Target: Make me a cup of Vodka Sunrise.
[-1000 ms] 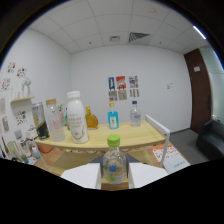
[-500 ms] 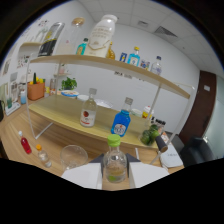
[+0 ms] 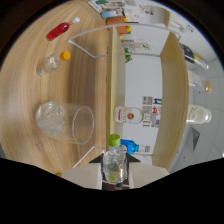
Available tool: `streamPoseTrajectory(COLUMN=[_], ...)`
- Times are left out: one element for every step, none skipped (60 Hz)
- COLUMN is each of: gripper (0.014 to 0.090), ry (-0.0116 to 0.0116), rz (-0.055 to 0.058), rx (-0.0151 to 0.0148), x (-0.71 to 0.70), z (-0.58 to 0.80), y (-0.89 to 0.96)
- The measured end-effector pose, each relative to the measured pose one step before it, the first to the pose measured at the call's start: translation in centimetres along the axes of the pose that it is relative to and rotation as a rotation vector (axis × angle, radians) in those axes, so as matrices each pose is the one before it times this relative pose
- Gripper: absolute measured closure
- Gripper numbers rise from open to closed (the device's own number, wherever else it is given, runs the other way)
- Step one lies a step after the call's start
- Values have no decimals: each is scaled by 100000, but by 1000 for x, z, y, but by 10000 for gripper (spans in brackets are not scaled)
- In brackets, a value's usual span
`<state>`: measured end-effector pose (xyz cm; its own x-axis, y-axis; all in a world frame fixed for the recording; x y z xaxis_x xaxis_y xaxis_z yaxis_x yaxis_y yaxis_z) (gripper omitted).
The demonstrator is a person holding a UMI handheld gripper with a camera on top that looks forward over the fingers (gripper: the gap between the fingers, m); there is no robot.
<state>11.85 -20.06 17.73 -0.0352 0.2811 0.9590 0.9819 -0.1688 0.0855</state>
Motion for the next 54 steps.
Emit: streamPoseTrajectory(gripper=[694,697,696,695,695,695,696,695,694,696,694,694,693,694,695,696,695,696,697,696,696,695,696,696,695,696,696,696,697,697,696,695,693,693,692,694,694,694,694,694,692,691,689,693,692,692,692,692,693,692,693,693,692,689], ry=[395,288,265,299,506,196,7,34,-156,-37,41,-23,-213,-235,9,365,139,24,-43,-317,-356,-465,-494,-389,-201,-97,98,221,267,42,-120,190,149,272,173,172,332,399,386,-117,-660,37,1037,2051,1316,359,-278,-412,-305,-93,-195,-839,-590,-503], rz=[-3518,-3870,-4015,-3806,-3308,-3288,-3307,-3344,-2964,-2415,-1899,-1687,-1676,-1555,-1358,-1304,-1046,-876,-508,42,527,776,923,933,857,858,1066,1314,1507,2121,2543,3128,3937,4435,4747,4891,5088,5302,5587,6093,6409,6514,6236,5013,5064,4948,5337,5786,6278,6376,6183,6295,5339,4988], rx=[-39,-355,-466,-170,161,112,-89,-436,-642,-392,-198,-240,-408,-407,-258,-70,-235,-255,-53,-16,110,4,-84,-96,13,137,197,249,426,503,485,566,771,1100,1471,1460,1318,989,1771,2878,4017,3764,2718,1343,1048,984,1230,1518,1439,1055,673,394,236,149], x=[62,27,50,54,32,19,-15,-39,-48,-20,-4,-13,-56,-39,34,77,78,29,4,-20,-31,-46,-47,-24,16,39,91,103,172,86,126,239,270,312,346,368,415,445,414,345,349,405,590,686,432,269,135,149,138,138,93,35,-29,-25], z=[8,22,18,4,90,-73,-10,49,-8,10,8,16,4,14,14,135,-51,-14,-17,-25,-23,-24,-30,-44,-34,-37,-40,-50,17,-89,-98,-193,-169,-197,-182,-213,-216,-85,-259,-312,-348,-318,-229,-205,-145,-193,-159,-155,-159,-128,-76,-83,1,3], y=[-83,1,12,-62,-132,-116,-54,7,27,-37,-82,-66,-17,-5,-20,-26,-22,-26,22,-51,-38,17,26,22,22,14,2,14,6,8,6,56,-38,-111,-148,-173,-119,-107,-218,-459,-582,-558,-306,-114,24,17,-20,-62,-49,67,158,343,328,378])
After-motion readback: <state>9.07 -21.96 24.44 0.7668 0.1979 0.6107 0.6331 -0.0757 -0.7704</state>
